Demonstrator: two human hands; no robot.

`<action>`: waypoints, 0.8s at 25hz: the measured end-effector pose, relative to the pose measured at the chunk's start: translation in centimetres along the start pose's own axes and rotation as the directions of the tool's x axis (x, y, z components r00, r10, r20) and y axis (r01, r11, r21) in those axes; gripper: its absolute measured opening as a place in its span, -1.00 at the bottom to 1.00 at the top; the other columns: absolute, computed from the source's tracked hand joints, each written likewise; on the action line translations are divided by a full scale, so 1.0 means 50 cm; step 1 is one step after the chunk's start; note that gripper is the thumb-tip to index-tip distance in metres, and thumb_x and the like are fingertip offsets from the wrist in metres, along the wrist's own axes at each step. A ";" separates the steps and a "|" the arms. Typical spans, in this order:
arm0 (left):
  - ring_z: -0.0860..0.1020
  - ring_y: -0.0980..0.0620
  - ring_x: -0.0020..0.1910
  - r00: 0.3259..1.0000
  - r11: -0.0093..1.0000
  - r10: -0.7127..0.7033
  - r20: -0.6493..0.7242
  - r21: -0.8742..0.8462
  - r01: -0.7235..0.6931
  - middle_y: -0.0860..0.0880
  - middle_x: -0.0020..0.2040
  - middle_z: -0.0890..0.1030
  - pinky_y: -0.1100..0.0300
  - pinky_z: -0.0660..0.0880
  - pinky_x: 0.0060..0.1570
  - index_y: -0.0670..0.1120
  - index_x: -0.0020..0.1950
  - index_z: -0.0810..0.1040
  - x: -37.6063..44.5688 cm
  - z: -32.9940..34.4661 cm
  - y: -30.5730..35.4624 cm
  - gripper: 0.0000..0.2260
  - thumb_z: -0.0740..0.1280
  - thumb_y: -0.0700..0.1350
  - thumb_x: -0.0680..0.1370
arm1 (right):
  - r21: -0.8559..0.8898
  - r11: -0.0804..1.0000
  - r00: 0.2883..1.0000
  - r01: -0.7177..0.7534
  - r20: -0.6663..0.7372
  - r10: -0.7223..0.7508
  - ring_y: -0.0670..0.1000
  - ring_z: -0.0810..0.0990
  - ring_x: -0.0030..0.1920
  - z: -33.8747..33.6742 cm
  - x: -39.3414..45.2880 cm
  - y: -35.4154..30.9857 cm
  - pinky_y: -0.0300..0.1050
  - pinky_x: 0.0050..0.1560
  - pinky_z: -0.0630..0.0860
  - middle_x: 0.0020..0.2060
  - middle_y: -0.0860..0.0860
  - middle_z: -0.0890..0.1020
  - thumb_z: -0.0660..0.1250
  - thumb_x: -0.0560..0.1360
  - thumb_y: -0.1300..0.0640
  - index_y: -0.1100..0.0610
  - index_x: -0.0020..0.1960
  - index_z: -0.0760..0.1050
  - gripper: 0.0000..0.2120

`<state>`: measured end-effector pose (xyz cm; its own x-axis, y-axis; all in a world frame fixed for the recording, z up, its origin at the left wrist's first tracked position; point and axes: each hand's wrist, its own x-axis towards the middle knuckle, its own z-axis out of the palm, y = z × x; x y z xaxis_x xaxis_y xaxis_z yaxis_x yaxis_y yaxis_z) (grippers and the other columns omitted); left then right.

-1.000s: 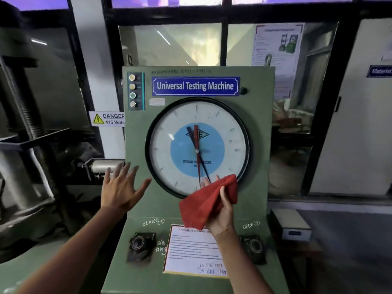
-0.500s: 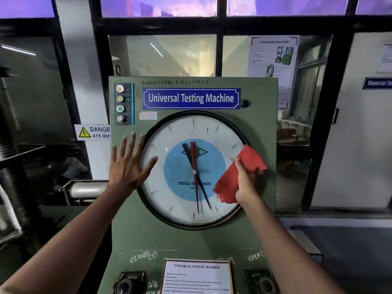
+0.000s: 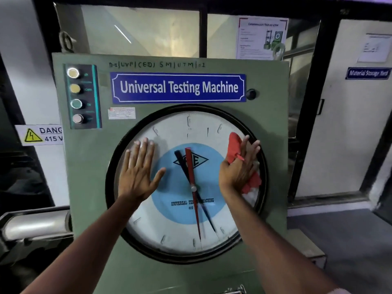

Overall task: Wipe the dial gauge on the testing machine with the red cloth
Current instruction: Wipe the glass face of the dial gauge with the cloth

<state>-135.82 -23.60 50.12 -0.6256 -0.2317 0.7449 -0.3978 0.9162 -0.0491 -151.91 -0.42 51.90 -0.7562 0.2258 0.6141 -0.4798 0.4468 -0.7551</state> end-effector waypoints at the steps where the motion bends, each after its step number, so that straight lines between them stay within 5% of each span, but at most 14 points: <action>1: -0.04 -0.13 0.76 0.999 1.000 0.011 -0.042 0.006 -0.011 -0.09 0.77 -0.08 -0.09 -0.16 0.73 -0.08 0.77 -0.10 -0.001 0.019 -0.008 -0.20 0.00 0.36 0.67 | -0.080 0.997 1.000 0.015 0.027 -0.012 0.15 0.04 0.73 0.017 -0.010 0.011 0.34 0.63 0.12 0.73 0.16 0.06 0.40 0.49 0.17 0.12 0.74 0.06 -0.09; 6: -0.13 -0.04 0.77 0.987 0.998 -0.060 -0.150 -0.006 0.060 -0.07 0.78 -0.08 -0.04 -0.19 0.73 -0.05 0.78 -0.15 0.004 0.055 -0.033 -0.19 -0.04 0.38 0.67 | -0.206 0.953 0.973 0.221 0.114 -0.201 0.16 0.06 0.73 0.073 -0.075 0.056 0.30 0.66 0.01 0.72 0.20 0.08 0.04 0.61 -0.44 0.20 0.74 0.02 -0.06; 9: -0.14 -0.03 0.77 0.986 0.996 -0.081 -0.148 0.020 0.085 -0.06 0.78 -0.10 0.00 -0.22 0.73 -0.04 0.78 -0.16 -0.002 0.049 -0.048 -0.19 -0.06 0.39 0.67 | -0.239 0.910 0.940 0.338 0.142 -0.311 0.11 0.01 0.74 0.069 -0.063 0.086 0.30 0.67 -0.01 0.74 0.14 0.03 -0.06 0.66 -0.39 0.14 0.75 -0.04 -0.15; 17: -0.11 -0.02 0.77 0.979 0.998 -0.018 -0.201 0.055 0.029 -0.03 0.79 -0.11 0.03 -0.21 0.73 -0.05 0.78 -0.09 -0.005 0.060 -0.079 -0.18 -0.04 0.40 0.66 | -0.207 0.978 0.995 0.016 -0.095 -0.036 0.11 0.04 0.73 0.118 -0.005 -0.054 0.38 0.63 0.11 0.74 0.15 0.05 -0.06 0.65 -0.40 0.17 0.75 -0.02 -0.13; 20: -0.04 -0.04 0.77 0.968 0.998 -0.012 -0.249 0.052 0.026 -0.03 0.79 -0.05 0.00 -0.13 0.73 -0.06 0.78 -0.03 -0.004 0.075 -0.084 -0.17 0.00 0.41 0.65 | -0.221 0.952 0.965 0.210 -0.109 -0.238 0.07 0.01 0.74 0.169 -0.038 -0.126 0.35 0.67 0.00 0.74 0.06 0.05 -0.06 0.62 -0.50 0.10 0.75 -0.01 -0.08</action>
<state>-136.54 -28.63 47.69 -0.4338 -0.1538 0.8878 -0.4485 0.8914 -0.0647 -151.21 -10.99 53.57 -0.5672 0.2053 0.7976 -0.5174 0.6646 -0.5390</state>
